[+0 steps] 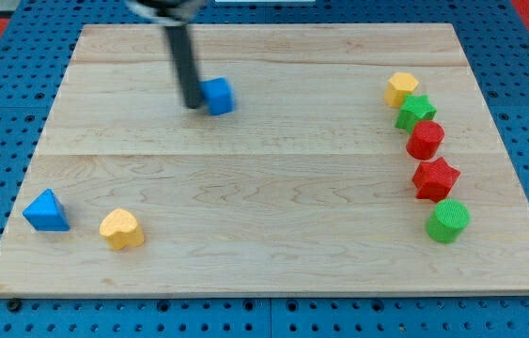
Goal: Push the blue cube towards the yellow hexagon
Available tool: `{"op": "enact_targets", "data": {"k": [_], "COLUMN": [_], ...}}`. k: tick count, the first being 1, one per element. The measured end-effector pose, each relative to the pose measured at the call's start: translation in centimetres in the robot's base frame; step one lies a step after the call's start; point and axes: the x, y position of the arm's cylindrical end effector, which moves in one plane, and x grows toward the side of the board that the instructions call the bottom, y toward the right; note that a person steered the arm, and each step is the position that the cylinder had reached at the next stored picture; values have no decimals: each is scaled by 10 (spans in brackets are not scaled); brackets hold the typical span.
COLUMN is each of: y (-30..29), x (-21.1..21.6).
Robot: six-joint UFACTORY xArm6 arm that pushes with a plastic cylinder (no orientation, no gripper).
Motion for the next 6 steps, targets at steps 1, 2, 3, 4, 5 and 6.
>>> {"op": "enact_targets", "data": {"k": [1,2,3,4,5,6], "y": [52,98,121,75,108,126], "x": [1,-32,-59,-68,-81,-97]}}
